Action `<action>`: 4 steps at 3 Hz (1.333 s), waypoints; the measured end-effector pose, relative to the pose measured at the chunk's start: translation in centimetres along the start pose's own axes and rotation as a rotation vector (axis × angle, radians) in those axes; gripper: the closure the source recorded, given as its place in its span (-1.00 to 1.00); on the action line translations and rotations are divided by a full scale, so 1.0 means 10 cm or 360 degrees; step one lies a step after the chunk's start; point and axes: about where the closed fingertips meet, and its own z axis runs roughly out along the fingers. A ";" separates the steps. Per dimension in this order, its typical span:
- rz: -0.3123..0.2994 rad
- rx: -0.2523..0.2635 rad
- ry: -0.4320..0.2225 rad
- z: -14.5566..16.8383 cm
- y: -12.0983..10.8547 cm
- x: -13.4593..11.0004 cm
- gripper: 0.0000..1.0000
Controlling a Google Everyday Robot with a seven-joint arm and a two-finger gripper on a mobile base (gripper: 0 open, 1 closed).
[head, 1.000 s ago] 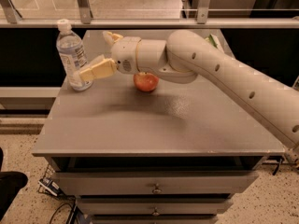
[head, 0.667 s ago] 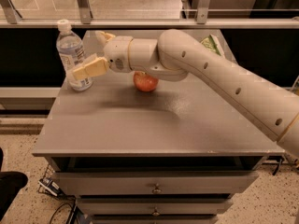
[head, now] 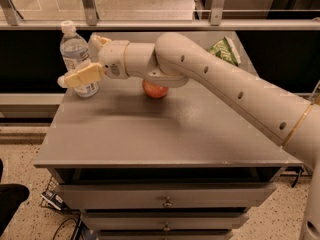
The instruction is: Pick blue plastic bottle
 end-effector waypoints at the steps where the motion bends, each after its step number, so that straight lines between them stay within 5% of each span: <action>1: -0.0026 -0.0004 -0.0019 0.11 0.07 0.00 -0.58; 4: -0.0026 -0.0023 -0.0020 0.16 0.11 -0.02 0.80</action>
Offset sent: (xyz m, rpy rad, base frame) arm -0.0028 0.0094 -0.0016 0.0057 -0.0133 0.0033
